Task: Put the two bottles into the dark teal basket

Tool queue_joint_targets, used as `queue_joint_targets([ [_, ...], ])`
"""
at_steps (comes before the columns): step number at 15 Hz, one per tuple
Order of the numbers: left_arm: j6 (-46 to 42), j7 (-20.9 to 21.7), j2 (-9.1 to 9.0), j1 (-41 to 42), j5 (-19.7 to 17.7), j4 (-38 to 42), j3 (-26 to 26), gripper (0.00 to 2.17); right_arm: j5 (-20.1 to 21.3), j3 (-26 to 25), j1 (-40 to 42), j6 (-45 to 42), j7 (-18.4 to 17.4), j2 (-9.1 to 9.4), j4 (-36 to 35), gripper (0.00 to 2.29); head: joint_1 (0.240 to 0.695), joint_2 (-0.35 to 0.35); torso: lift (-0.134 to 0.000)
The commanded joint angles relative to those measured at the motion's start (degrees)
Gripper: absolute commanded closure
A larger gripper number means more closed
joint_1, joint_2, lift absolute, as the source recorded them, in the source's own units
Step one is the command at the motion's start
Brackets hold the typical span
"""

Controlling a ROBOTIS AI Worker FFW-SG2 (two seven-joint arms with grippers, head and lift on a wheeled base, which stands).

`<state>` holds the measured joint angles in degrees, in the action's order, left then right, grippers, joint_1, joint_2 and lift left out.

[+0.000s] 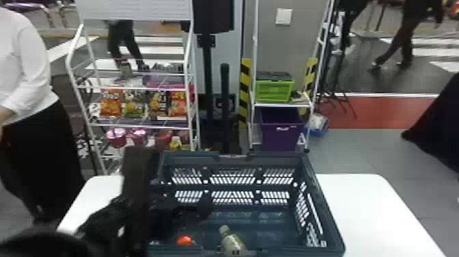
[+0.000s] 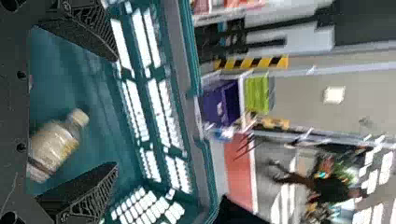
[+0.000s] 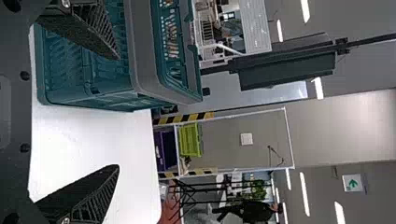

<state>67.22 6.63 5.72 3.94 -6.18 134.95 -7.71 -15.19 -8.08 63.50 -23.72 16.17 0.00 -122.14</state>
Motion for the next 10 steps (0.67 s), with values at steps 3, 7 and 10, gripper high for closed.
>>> queue_joint_targets([
  [3, -33.7, -3.6, 3.07, 23.3, -0.2, 10.9, 4.8, 0.13, -0.3, -0.3, 0.0, 0.3, 1.6, 0.05, -0.1, 0.04, 0.499, 0.000, 0.000],
  [7, -68.1, -6.7, 2.10, 44.3, 2.7, 8.2, 4.2, 0.14, -0.4, -1.4, -0.2, 1.7, 4.3, 0.05, -0.1, 0.04, 0.499, 0.000, 0.000],
  [10, -88.9, -8.1, -1.51, 53.0, 6.1, -0.7, 3.4, 0.14, 0.3, -1.7, -0.5, 4.2, 4.6, 0.05, -1.1, 0.04, 0.499, 0.000, 0.000],
])
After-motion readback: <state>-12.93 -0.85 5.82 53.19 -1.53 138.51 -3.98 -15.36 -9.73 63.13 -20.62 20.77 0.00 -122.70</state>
